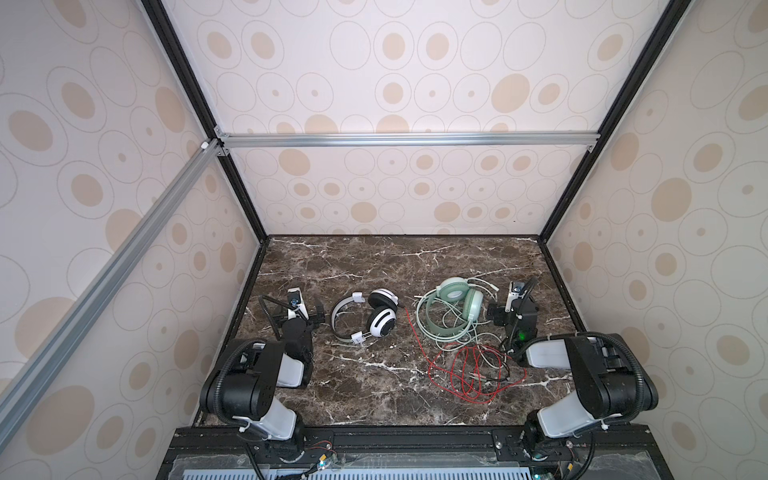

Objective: Wrap the headphones
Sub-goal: 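Reach the left gripper to the white headband while the right moves over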

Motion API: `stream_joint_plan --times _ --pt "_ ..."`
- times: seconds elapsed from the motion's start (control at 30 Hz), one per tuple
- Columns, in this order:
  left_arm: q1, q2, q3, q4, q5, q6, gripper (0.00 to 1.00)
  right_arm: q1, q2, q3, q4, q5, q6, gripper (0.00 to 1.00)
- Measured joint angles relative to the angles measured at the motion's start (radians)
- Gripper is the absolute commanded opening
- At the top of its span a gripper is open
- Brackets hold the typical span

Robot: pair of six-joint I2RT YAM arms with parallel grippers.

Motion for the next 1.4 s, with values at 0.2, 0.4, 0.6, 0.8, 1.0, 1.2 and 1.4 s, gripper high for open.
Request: stream_joint_plan --times 0.2,0.4,0.6,0.8,1.0,1.2,1.4 --pt "0.0 -0.163 0.04 -0.172 0.002 -0.008 0.98 0.0 -0.132 0.021 -0.138 -0.002 0.005 1.0" --pt "0.0 -0.368 0.143 -0.475 0.065 -0.056 0.98 0.021 -0.282 0.09 -0.389 0.0 0.03 1.0" --pt "-0.018 -0.495 0.336 -0.826 0.16 -0.177 0.98 0.059 -0.421 0.157 -0.664 -0.02 0.13 1.0" --pt "-0.029 -0.426 0.546 -1.164 0.228 -0.328 0.98 0.14 -0.456 0.241 -0.892 -0.054 0.211 1.0" --pt "-0.071 -0.255 0.61 -1.307 0.321 -0.366 0.98 0.29 -0.428 0.358 -1.032 -0.05 0.233 1.0" --pt "-0.104 -0.049 0.772 -1.468 0.325 -0.344 0.98 0.355 -0.306 0.438 -1.048 -0.097 0.235 1.0" --pt "-0.141 0.11 0.884 -1.564 0.264 -0.298 0.98 0.412 -0.18 0.514 -1.097 -0.132 0.2 1.0"
